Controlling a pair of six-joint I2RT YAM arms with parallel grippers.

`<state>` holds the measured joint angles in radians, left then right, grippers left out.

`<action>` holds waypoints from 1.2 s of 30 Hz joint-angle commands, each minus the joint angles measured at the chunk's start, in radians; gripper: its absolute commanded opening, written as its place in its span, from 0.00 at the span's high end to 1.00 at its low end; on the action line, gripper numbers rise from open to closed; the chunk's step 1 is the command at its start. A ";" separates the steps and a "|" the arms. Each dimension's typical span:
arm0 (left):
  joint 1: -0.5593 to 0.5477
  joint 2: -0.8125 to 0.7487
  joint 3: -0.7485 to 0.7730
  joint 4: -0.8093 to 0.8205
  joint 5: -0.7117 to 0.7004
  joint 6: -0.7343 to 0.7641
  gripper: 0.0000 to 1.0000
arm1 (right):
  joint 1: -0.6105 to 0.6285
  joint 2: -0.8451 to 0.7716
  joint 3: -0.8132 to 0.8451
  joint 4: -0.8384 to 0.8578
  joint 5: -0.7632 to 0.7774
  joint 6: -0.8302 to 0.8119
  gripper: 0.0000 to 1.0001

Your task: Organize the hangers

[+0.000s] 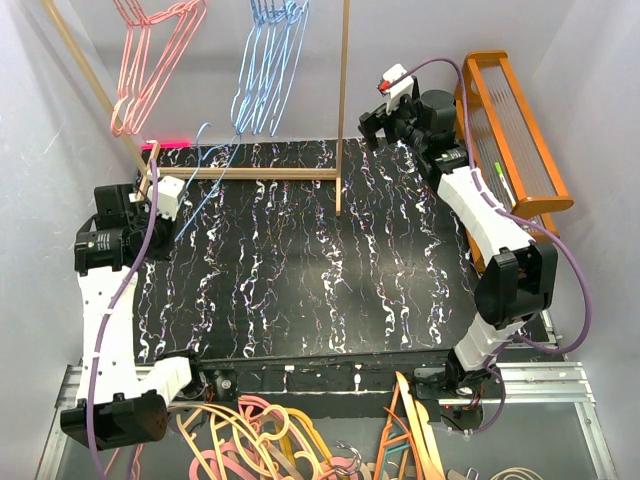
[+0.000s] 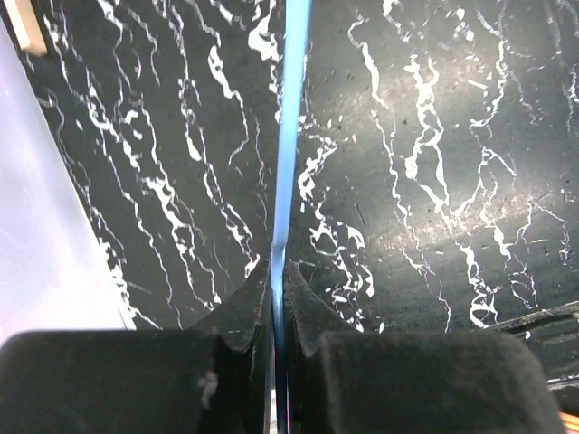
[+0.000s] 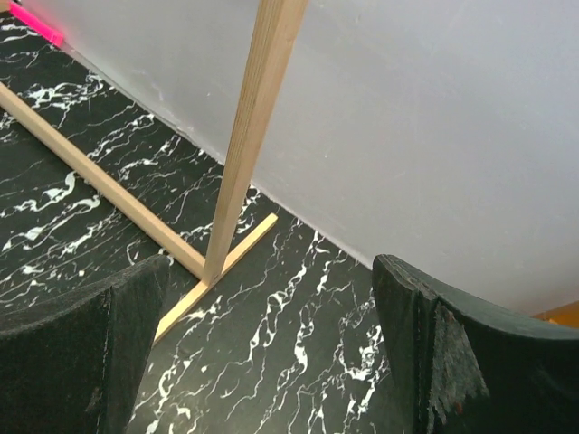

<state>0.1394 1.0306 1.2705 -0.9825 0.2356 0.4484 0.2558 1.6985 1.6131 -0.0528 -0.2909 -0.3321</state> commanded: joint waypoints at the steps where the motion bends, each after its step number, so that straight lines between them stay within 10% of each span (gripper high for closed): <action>1: 0.011 -0.041 -0.024 -0.038 -0.079 -0.077 1.00 | -0.002 -0.074 -0.026 0.011 -0.031 0.031 0.02; 22: -0.014 0.613 1.036 -0.094 0.082 -0.193 1.00 | -0.001 -0.141 -0.199 0.020 -0.104 0.041 0.02; 36: -0.124 0.790 1.239 0.004 -0.058 -0.167 1.00 | -0.002 -0.184 -0.250 0.025 -0.092 0.006 0.02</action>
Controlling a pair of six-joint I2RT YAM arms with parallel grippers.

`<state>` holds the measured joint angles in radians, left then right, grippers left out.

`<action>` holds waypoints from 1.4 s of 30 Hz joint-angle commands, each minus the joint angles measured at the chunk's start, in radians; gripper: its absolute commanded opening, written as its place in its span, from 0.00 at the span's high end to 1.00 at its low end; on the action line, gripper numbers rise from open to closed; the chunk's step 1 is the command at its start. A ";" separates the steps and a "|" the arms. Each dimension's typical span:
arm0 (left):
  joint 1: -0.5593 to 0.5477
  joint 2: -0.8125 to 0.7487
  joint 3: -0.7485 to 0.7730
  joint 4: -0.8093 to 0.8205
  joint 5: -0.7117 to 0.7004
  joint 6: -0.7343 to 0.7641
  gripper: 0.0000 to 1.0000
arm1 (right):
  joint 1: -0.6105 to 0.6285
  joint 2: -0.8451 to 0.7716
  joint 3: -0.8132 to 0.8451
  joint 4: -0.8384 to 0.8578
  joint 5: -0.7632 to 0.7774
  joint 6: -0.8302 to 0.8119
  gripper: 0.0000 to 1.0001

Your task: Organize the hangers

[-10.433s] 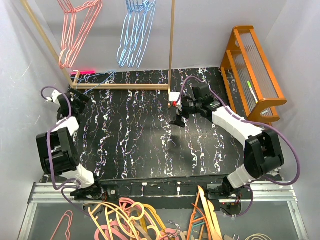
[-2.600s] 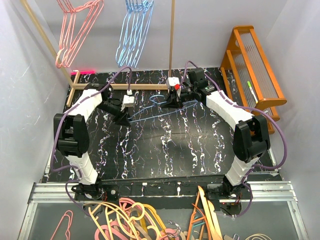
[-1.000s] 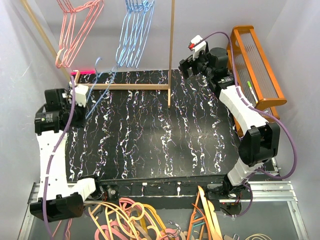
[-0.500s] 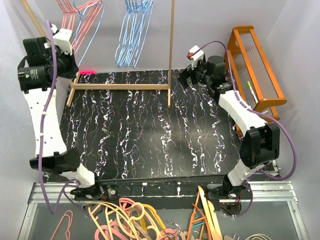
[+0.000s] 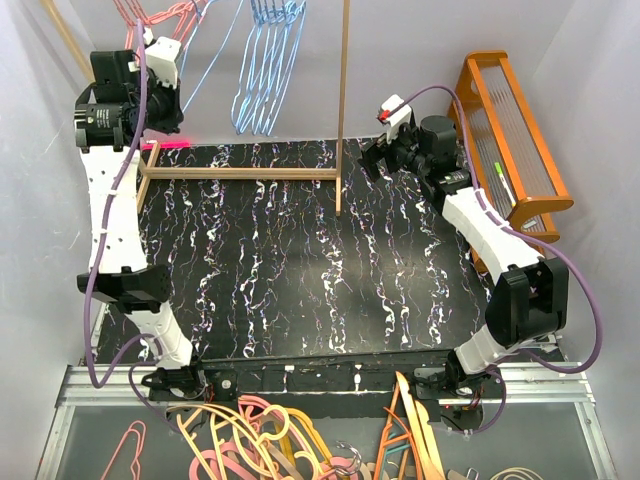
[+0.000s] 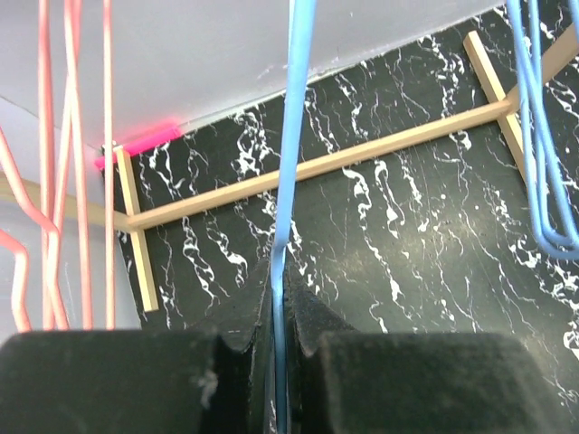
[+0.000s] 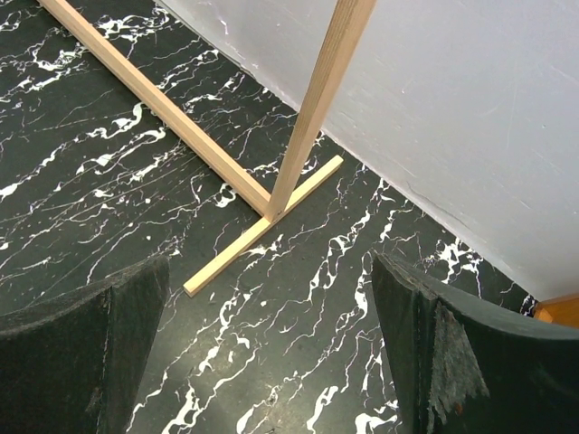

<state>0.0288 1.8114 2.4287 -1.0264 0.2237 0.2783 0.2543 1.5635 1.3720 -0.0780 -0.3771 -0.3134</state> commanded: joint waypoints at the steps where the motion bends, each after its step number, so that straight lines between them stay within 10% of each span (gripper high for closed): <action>1: -0.017 0.018 0.092 0.050 -0.052 0.005 1.00 | 0.000 -0.050 -0.009 0.052 -0.012 -0.013 0.02; 42: -0.102 0.178 0.203 0.047 -0.203 -0.067 1.00 | 0.000 -0.056 -0.014 0.035 -0.034 0.001 0.02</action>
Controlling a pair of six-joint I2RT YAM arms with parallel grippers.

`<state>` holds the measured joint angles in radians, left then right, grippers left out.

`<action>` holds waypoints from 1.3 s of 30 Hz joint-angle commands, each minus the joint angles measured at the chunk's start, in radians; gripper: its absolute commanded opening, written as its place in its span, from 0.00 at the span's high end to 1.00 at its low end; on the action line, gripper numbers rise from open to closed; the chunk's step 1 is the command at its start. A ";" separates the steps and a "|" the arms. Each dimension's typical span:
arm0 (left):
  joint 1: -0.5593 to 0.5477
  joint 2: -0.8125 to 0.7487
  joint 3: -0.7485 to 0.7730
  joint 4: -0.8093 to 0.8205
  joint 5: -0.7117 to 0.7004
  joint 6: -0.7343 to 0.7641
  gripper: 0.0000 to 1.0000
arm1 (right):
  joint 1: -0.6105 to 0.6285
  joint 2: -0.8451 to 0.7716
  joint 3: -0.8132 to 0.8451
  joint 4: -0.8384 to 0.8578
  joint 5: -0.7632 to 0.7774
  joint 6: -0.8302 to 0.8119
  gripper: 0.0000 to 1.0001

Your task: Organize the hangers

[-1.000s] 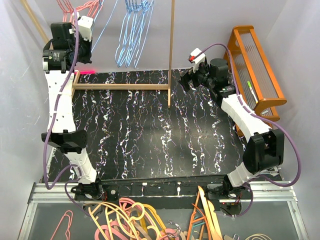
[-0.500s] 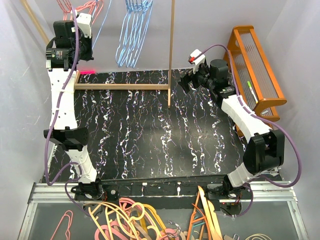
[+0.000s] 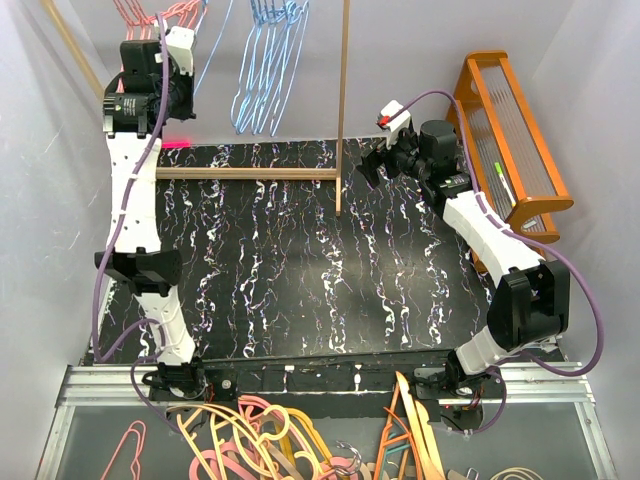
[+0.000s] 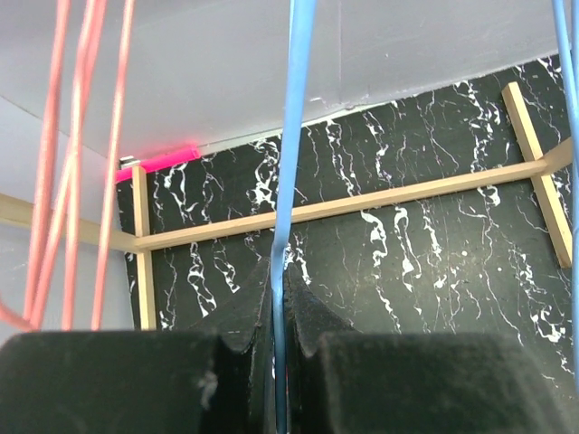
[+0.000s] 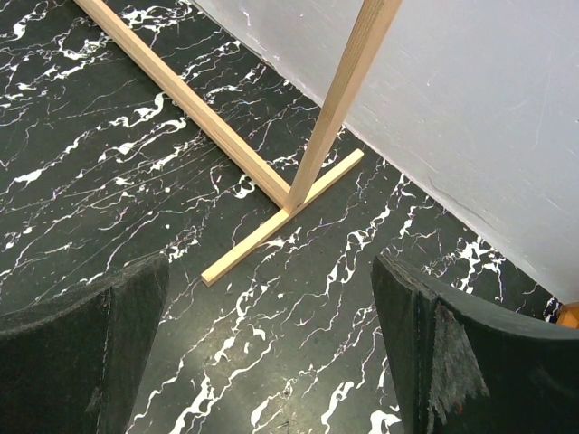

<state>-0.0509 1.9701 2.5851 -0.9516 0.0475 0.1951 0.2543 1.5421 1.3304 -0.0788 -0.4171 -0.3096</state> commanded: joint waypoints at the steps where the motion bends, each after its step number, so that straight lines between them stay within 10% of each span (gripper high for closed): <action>1: -0.030 0.026 0.048 -0.034 -0.030 0.018 1.00 | 0.000 -0.036 0.026 0.035 0.007 -0.003 0.02; 31: -0.090 0.085 0.075 0.177 -0.211 0.114 1.00 | -0.002 -0.048 -0.004 0.030 -0.025 0.062 0.02; 39: -0.084 0.020 -0.009 0.020 -0.032 -0.016 1.00 | -0.001 -0.073 -0.049 0.032 -0.054 0.046 0.02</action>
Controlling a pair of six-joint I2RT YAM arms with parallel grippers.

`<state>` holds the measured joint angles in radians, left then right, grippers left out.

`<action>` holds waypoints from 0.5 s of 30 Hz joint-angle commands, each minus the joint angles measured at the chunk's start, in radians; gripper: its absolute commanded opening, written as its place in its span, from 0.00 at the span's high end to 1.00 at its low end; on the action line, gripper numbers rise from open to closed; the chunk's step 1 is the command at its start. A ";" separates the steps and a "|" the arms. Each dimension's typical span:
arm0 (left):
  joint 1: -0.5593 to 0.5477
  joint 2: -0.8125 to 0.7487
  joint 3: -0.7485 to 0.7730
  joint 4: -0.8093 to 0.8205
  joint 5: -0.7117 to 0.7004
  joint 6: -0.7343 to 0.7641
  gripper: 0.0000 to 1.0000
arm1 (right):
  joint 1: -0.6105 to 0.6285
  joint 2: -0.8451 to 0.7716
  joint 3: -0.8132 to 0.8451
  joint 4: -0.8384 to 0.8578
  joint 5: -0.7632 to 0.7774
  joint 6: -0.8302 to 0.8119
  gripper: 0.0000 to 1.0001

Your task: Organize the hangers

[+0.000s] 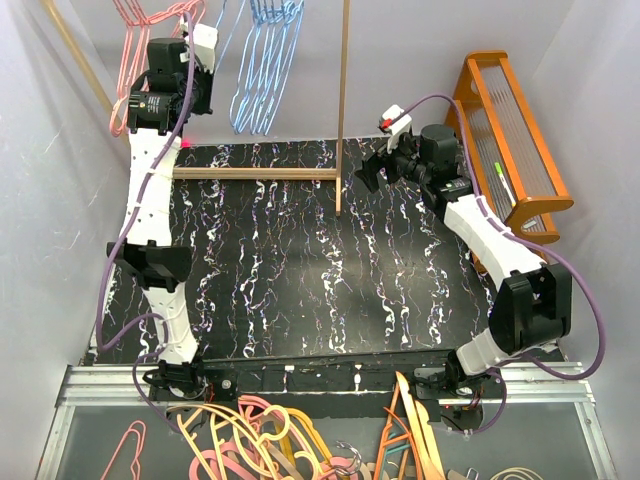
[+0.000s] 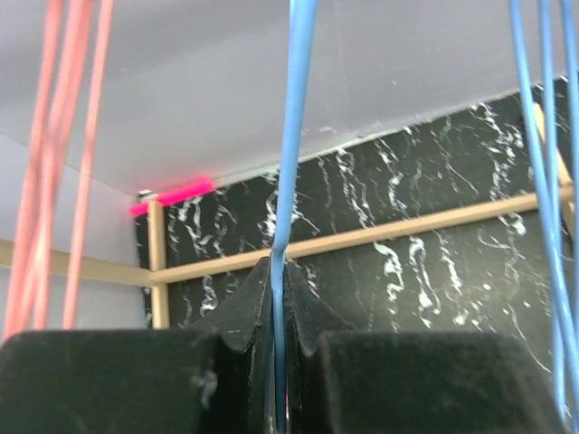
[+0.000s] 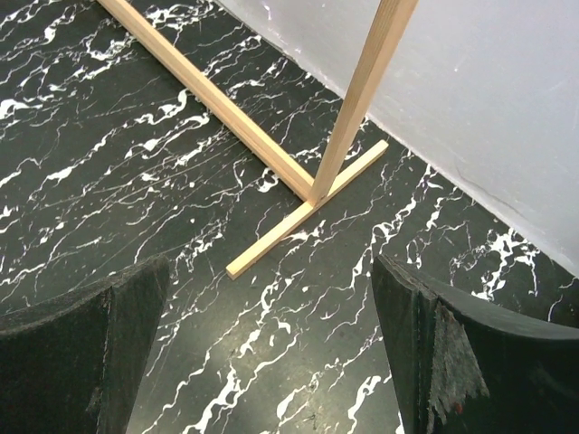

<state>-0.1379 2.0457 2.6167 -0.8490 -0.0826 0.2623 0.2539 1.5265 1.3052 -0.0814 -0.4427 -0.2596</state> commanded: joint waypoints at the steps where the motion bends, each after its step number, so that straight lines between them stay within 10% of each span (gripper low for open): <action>1: 0.005 -0.073 -0.065 -0.095 0.104 -0.094 1.00 | -0.001 -0.061 -0.031 0.039 -0.033 -0.005 0.02; 15: 0.138 -0.439 -0.391 -0.196 0.101 -0.055 1.00 | 0.000 -0.030 -0.009 -0.015 -0.310 -0.125 0.02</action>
<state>-0.0402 1.7718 2.3066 -0.9604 -0.0029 0.1921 0.2543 1.4925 1.2415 -0.1028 -0.6300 -0.3355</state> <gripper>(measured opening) 0.021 0.982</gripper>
